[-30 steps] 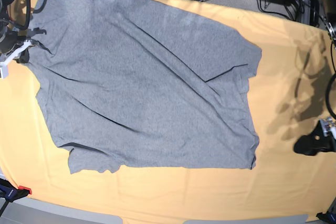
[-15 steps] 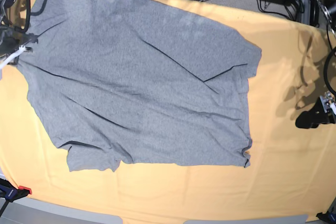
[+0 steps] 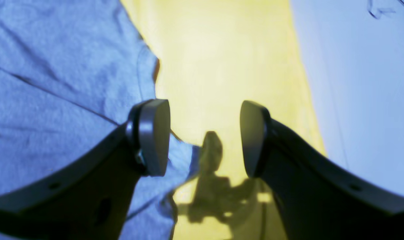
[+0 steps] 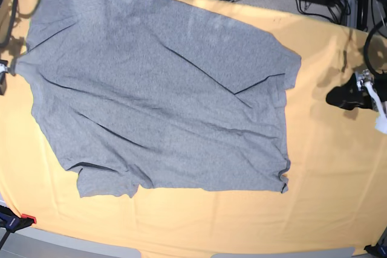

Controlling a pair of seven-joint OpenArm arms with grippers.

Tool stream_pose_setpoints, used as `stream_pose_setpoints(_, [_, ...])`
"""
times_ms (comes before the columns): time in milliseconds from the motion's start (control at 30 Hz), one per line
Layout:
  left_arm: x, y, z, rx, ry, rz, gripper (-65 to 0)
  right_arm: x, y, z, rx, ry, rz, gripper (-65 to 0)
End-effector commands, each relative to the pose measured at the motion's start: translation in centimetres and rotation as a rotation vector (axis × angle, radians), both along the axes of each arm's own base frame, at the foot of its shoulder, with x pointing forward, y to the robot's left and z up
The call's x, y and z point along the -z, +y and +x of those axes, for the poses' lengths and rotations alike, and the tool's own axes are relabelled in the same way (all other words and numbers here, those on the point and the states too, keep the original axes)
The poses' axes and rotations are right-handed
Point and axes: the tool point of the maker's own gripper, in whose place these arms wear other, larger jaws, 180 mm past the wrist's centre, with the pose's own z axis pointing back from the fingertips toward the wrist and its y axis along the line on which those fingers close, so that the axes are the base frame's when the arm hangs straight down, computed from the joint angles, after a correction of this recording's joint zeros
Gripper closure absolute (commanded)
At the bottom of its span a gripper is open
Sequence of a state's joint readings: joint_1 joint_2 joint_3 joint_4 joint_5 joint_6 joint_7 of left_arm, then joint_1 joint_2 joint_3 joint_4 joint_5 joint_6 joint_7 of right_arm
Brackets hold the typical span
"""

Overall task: Layout the t-shirt on the table in an organized manner, then fold the t-shirt properly
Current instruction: 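Move the left gripper to the shirt's collar-side corner and grasp it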

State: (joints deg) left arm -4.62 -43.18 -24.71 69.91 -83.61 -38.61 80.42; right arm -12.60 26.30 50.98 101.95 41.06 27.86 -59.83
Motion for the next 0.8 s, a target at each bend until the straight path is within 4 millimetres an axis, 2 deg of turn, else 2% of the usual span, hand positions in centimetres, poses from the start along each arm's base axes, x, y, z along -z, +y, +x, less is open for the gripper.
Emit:
stream_pose_setpoints(0, [-1.6, -0.3, -0.1, 0.043, -0.052, 0.031, -49.4, -1.8, -0.7, 0.0, -0.004, -0.039, -0.024, -35.2])
stream_pose_setpoints(167, [-1.0, -4.0, -3.8, 0.201, -0.048, 0.095, -49.4, -1.7, -1.5, -3.0, 0.009, -0.025, 0.002, -35.2])
stream_pose_setpoints(267, [-0.6, -4.7, -5.1, 0.234, -0.029, 0.103, -49.4, -1.5, -2.2, -4.7, 0.025, -0.005, 0.003, -35.2])
stream_pose_setpoints(433, [1.6, -5.5, -7.3, 0.225, 0.042, 0.057, -49.4, -1.5, -2.8, -7.7, 0.041, 0.028, 0.019, -35.2])
stream_pose_setpoints(567, [2.6, -7.2, -7.8, 0.208, 0.047, -0.012, -49.4, -2.3, -2.9, -8.5, 0.031, 0.007, 0.029, -35.1])
stream_pose_setpoints(667, [3.0, -8.3, -7.9, 0.198, 0.042, -0.055, -49.4, -2.1, -2.9, -8.7, 0.031, 0.02, 0.033, -35.1])
stream_pose_setpoints(767, [4.4, -8.9, -8.1, 0.184, 0.06, -0.038, -49.4, -2.1, -2.5, -8.5, 0.013, 0.012, 0.045, -35.1])
